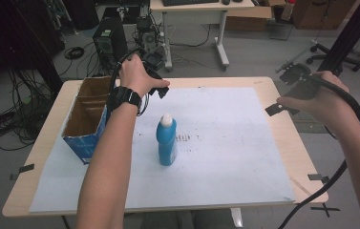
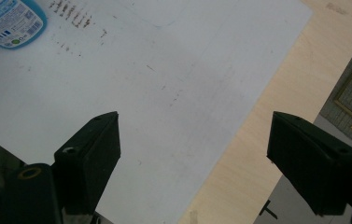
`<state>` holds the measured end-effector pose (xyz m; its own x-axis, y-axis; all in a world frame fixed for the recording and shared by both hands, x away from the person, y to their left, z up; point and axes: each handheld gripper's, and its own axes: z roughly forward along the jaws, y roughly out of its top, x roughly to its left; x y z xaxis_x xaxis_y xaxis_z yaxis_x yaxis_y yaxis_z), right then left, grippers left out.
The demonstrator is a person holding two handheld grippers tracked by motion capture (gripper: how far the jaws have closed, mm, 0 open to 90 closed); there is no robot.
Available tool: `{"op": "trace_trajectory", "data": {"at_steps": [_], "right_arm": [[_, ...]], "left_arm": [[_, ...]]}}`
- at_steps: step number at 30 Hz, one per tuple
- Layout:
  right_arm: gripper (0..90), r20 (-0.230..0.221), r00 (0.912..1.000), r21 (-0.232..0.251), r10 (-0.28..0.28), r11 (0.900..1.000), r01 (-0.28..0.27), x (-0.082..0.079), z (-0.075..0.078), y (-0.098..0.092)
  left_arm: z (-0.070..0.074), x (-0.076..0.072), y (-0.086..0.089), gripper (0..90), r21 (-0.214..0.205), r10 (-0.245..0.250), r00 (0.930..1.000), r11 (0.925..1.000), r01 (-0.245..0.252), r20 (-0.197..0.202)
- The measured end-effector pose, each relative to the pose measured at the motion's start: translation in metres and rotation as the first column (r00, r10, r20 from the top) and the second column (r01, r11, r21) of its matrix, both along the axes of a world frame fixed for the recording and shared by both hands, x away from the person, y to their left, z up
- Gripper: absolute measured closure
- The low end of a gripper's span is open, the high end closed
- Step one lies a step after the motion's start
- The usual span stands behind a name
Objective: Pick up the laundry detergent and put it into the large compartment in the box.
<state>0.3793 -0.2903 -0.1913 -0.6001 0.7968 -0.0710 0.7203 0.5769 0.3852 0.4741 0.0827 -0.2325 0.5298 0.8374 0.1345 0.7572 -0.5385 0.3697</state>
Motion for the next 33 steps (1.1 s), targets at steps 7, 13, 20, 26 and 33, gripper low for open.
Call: {"op": "trace_trajectory", "data": {"at_steps": [7, 13, 20, 26, 33], "right_arm": [[17.3, 0.003, 1.0, 0.007, -0.001, 1.0, 0.001, 0.001, 0.001, 0.0], [17.3, 0.0, 1.0, 0.009, -0.008, 0.9999, 0.008, 0.002, -0.001, -0.003], [17.3, -0.001, 1.0, 0.011, -0.001, 0.9999, 0.001, 0.001, -0.002, -0.002], [17.2, 0.0, 1.0, 0.009, -0.004, 1.0, 0.004, -0.001, -0.003, -0.004], [17.2, 0.003, 1.0, 0.011, -0.006, 0.9999, 0.006, -0.004, -0.002, -0.006]], "left_arm": [[0.0, 0.001, 0.001, 16.4, -0.01, 0.009, 1.0, 0.9999, -0.009, -0.002], [0.002, 0.0, 0.001, 16.4, -0.011, 0.012, 0.9999, 0.9999, -0.012, 0.001], [0.007, -0.002, 0.004, 16.4, -0.028, 0.033, 0.9994, 0.9991, -0.033, 0.012], [0.009, -0.005, 0.003, 16.3, -0.027, 0.042, 0.999, 0.9988, -0.041, 0.014], [0.015, -0.013, -0.003, 16.9, -0.047, 0.06, 0.9982, 0.9971, -0.06, -0.002]]}}
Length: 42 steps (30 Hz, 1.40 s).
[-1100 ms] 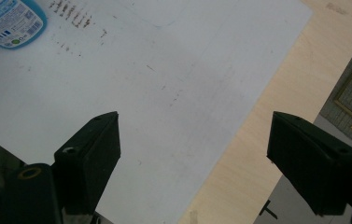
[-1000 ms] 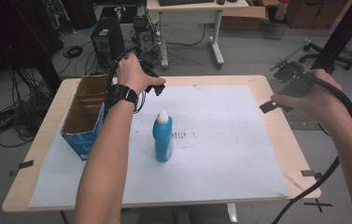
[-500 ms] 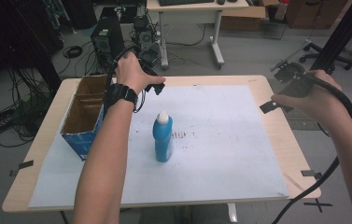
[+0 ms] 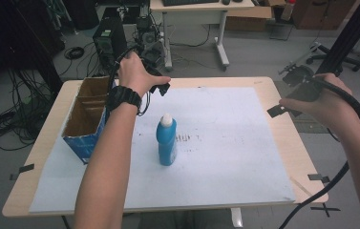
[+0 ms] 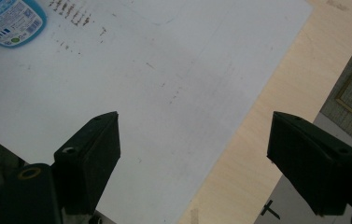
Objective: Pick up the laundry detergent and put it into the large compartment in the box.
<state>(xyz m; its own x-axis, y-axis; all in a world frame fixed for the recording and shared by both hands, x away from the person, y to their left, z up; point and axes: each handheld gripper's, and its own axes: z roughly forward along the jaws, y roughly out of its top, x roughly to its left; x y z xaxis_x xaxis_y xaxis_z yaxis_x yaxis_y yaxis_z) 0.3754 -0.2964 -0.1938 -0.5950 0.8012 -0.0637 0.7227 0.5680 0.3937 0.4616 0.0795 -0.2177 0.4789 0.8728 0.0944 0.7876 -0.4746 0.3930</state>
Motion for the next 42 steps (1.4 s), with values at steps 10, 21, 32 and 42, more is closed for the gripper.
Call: {"op": "trace_trajectory", "data": {"at_steps": [10, 21, 32, 42], "right_arm": [[17.1, 0.003, 1.0, 0.006, 0.005, 1.0, -0.005, -0.004, 0.0, -0.001], [17.1, 0.005, 0.9999, 0.004, 0.009, 0.9999, -0.009, -0.007, 0.0, -0.001], [17.0, 0.007, 0.9999, 0.008, 0.01, 0.9999, -0.01, -0.008, 0.0, -0.002], [17.0, 0.007, 0.9999, 0.011, 0.014, 0.9998, -0.014, -0.01, 0.0, -0.003]], "left_arm": [[0.01, -0.012, -0.005, 17.0, -0.016, 0.064, 0.9973, 0.9978, -0.064, -0.037], [0.014, -0.022, -0.015, 15.8, -0.017, 0.092, 0.9917, 0.9954, -0.094, -0.089], [0.018, -0.032, -0.025, 14.6, -0.013, 0.116, 0.9846, 0.9928, -0.119, -0.131], [0.019, -0.04, -0.032, 13.4, -0.009, 0.131, 0.9787, 0.9909, -0.134, -0.158]]}}
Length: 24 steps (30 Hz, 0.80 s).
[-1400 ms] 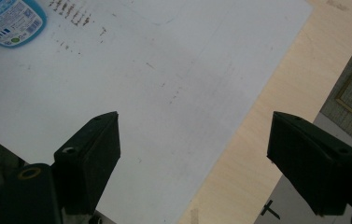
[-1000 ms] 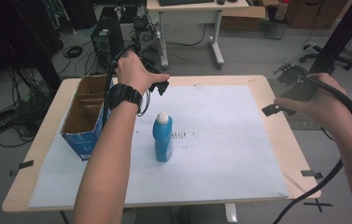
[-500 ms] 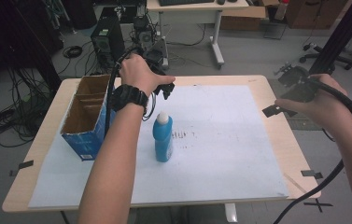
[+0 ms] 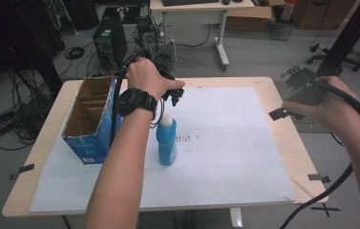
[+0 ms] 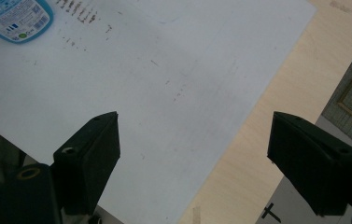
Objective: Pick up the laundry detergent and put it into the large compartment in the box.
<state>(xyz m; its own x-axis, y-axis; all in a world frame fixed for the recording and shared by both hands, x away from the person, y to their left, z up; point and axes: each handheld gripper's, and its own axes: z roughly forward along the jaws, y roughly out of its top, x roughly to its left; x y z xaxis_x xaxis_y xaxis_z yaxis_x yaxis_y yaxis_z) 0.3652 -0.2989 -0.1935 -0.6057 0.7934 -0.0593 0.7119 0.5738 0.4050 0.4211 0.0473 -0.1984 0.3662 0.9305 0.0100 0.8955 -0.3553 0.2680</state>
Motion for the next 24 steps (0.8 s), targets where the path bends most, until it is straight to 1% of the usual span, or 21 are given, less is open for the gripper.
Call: {"op": "trace_trajectory", "data": {"at_steps": [4, 5, 12, 14, 16, 24], "right_arm": [[17.0, 0.001, 1.0, 0.0, 0.003, 1.0, -0.003, -0.001, 0.0, 0.0], [17.0, 0.001, 1.0, 0.002, 0.002, 1.0, -0.002, -0.001, 0.0, 0.0], [17.0, 0.005, 1.0, 0.002, 0.007, 1.0, -0.007, -0.003, 0.001, 0.0], [17.0, 0.004, 1.0, 0.002, 0.005, 1.0, -0.005, -0.003, 0.001, 0.0], [17.0, 0.005, 1.0, 0.001, 0.007, 1.0, -0.007, -0.004, 0.002, 0.0], [17.0, 0.006, 1.0, 0.003, 0.008, 1.0, -0.008, -0.005, 0.003, -0.001]], "left_arm": [[-0.001, -0.003, -0.002, 13.2, 0.01, 0.001, 0.9996, 0.9999, 0.0, -0.027], [-0.001, -0.004, -0.003, 13.2, 0.01, 0.003, 0.9998, 0.9999, -0.003, -0.021], [-0.002, -0.009, -0.008, 13.2, 0.009, 0.007, 0.9996, 0.9999, -0.006, -0.027], [-0.002, -0.01, -0.009, 13.3, 0.008, 0.013, 0.9997, 0.9999, -0.013, -0.022], [-0.004, -0.012, -0.01, 13.2, 0.007, 0.005, 0.9996, 1.0, -0.005, -0.028], [-0.009, -0.016, -0.016, 13.4, 0.01, 0.006, 0.9994, 0.9999, -0.006, -0.035]]}}
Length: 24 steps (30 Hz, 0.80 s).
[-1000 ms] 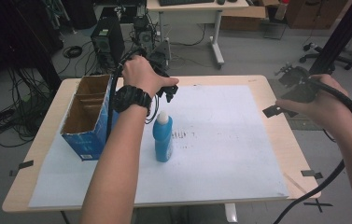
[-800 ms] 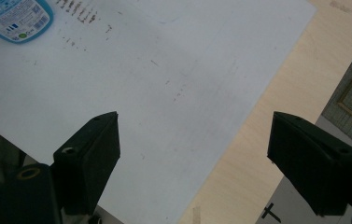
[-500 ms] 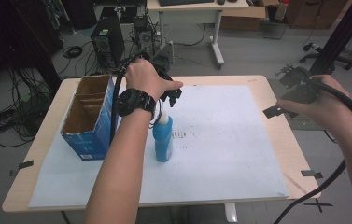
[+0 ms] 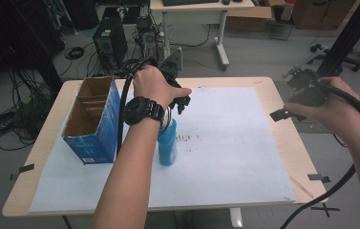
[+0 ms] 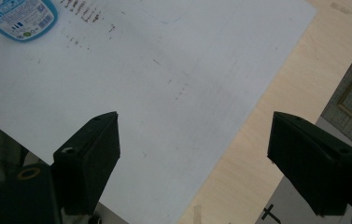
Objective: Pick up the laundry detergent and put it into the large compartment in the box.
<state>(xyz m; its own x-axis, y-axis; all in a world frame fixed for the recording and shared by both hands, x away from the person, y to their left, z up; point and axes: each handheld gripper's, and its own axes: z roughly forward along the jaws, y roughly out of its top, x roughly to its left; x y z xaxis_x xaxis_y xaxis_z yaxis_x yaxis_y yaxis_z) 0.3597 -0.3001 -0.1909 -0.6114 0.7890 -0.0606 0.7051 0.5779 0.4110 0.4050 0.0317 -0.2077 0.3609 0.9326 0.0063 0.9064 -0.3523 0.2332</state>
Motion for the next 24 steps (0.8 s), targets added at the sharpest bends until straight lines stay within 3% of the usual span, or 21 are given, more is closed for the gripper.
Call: {"op": "trace_trajectory", "data": {"at_steps": [24], "right_arm": [[16.9, -0.004, 1.0, 0.001, -0.001, 1.0, 0.001, 0.0, -0.002, -0.001]], "left_arm": [[-0.015, -0.003, 0.0, 13.0, 0.002, 0.022, 0.9995, 0.9997, -0.022, -0.021]]}}
